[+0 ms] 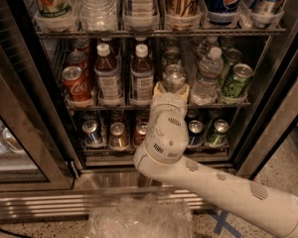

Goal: Pick 7up can from middle shelf of fridge

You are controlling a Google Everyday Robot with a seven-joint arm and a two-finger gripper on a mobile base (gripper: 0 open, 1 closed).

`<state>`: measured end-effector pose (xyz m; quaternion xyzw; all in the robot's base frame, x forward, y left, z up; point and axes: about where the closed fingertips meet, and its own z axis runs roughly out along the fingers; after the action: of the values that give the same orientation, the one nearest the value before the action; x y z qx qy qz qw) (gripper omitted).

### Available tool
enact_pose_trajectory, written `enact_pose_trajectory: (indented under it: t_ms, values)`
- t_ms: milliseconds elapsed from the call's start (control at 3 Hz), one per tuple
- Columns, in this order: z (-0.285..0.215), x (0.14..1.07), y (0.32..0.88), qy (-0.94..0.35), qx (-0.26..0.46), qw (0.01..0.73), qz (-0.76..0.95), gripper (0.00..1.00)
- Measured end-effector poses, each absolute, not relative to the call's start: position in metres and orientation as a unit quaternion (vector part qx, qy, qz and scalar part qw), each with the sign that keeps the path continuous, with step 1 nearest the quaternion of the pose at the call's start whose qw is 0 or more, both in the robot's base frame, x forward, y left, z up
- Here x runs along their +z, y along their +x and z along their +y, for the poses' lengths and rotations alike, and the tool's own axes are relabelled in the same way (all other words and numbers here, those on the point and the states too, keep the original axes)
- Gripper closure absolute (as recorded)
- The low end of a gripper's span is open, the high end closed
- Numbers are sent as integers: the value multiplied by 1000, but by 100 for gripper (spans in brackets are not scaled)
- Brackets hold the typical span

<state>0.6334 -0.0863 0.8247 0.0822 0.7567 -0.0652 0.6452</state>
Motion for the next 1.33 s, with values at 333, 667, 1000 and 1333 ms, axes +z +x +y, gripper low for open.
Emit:
enact_pose_trajectory:
  t_ms: [333, 667, 1000, 1333]
  values:
    - [-86, 825, 633, 82, -65, 645, 757, 100]
    - [-86, 826, 634, 74, -70, 645, 758, 100]
    - [-78, 841, 633, 62, -67, 654, 751, 100]
    - [-63, 862, 626, 40, -59, 669, 739, 100]
